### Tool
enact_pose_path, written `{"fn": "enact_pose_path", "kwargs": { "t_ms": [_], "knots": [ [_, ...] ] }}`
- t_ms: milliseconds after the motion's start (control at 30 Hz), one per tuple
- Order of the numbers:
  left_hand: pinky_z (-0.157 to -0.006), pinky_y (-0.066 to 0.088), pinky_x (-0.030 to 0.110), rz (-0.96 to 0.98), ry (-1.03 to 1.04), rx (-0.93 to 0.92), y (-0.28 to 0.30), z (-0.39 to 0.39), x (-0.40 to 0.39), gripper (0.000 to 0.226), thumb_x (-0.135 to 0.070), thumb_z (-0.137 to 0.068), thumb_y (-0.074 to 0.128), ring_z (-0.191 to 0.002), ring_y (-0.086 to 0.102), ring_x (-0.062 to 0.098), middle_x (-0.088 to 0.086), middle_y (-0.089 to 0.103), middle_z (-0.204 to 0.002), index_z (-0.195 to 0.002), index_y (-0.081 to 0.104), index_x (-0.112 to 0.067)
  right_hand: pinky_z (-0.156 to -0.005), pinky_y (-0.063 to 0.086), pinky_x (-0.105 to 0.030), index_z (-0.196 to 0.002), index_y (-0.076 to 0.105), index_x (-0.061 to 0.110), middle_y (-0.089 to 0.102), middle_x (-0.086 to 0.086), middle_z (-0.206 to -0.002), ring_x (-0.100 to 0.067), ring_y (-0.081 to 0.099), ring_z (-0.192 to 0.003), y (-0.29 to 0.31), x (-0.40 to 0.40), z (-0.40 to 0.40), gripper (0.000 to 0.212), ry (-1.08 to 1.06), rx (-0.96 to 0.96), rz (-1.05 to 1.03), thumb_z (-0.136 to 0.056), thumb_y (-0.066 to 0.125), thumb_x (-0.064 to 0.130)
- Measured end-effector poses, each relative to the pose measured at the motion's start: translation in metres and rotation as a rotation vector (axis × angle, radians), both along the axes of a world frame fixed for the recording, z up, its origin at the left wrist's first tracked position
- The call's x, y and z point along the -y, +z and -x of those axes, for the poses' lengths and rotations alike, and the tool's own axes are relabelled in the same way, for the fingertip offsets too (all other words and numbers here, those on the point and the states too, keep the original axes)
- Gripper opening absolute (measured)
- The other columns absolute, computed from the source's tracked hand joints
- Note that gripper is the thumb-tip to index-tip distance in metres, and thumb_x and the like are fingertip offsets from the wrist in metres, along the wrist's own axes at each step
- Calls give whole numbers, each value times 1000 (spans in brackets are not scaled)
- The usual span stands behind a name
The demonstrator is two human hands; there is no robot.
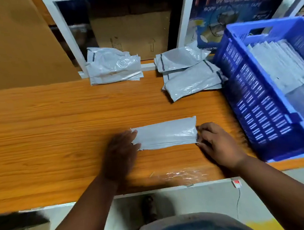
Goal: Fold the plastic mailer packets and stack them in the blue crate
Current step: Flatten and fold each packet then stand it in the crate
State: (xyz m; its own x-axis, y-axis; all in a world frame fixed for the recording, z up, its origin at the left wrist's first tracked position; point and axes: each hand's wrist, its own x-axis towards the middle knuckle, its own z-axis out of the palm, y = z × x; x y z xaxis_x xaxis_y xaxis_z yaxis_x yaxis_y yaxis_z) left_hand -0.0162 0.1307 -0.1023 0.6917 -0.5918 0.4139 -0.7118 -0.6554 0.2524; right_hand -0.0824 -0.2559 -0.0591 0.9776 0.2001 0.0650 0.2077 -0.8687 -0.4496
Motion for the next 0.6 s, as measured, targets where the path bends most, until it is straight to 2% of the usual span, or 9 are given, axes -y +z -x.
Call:
{"fn": "enact_pose_path", "kwargs": {
  "t_ms": [67, 133, 200, 300, 367, 433, 533, 600],
  "knots": [
    [-113, 46, 58, -12, 24, -31, 0, 19, 2, 20, -15, -96, 70, -140, 57, 39, 18, 63, -148, -112, 80, -12, -99, 51, -38, -103, 69, 23, 55, 3, -133, -23, 59, -123, 1, 7, 17, 14, 15, 12, -16, -96, 76, 33],
    [-109, 47, 62, 12, 61, -54, 3, 33, 2, 27, -16, -95, 64, -138, 57, 44, 20, 62, -148, -120, 75, -12, -104, 49, -36, -112, 69, 26, 53, 3, -137, -19, 56, -128, 9, 11, 29, 24, -4, 7, -64, -98, 75, 43],
    [-111, 44, 63, 11, 90, -47, 10, 44, 1, 42, -18, -94, 57, -139, 54, 47, 22, 56, -153, -135, 65, -10, -106, 47, -38, -119, 68, 24, 52, 1, -142, -22, 55, -130, 21, 9, 35, 29, -49, 60, -80, -102, 68, 48],
    [-115, 41, 60, 10, 114, -12, 26, 48, 13, 44, -21, -102, 57, -144, 51, 43, 18, 51, -159, -141, 66, -3, -110, 45, -46, -128, 66, 18, 52, -7, -152, -31, 53, -135, 44, -11, 26, 32, -23, 229, -19, -108, 54, 40],
    [-118, 40, 57, -9, 117, 0, 36, 45, 36, 42, -23, -107, 56, -145, 51, 42, 18, 52, -158, -141, 65, -1, -118, 39, -47, -141, 61, 18, 48, -7, -159, -29, 46, -144, 51, -30, 6, 39, 69, 264, 43, -110, 49, 38],
    [-119, 40, 56, -68, 122, -39, 49, 42, 69, 42, -23, -108, 51, -145, 50, 42, 21, 54, -155, -141, 63, 0, -126, 30, -50, -153, 50, 19, 40, -7, -167, -28, 34, -155, 44, -45, -19, 49, 129, 179, 133, -111, 43, 42],
    [-118, 42, 57, -170, 185, -130, 59, 33, 111, 48, -28, -104, 44, -144, 50, 41, 21, 57, -151, -141, 60, -2, -131, 14, -57, -168, 26, 19, 18, -8, -177, -29, 11, -164, 7, -56, -41, 63, 134, -75, 293, -113, 26, 51],
    [-121, 39, 57, -216, 203, -150, 57, 25, 130, 53, -32, -105, 39, -148, 46, 38, 19, 54, -155, -146, 57, -4, -132, 7, -57, -171, 16, 20, 10, -6, -179, -27, 3, -165, -18, -55, -40, 67, 110, -122, 317, -113, 14, 55]
  ]
}}
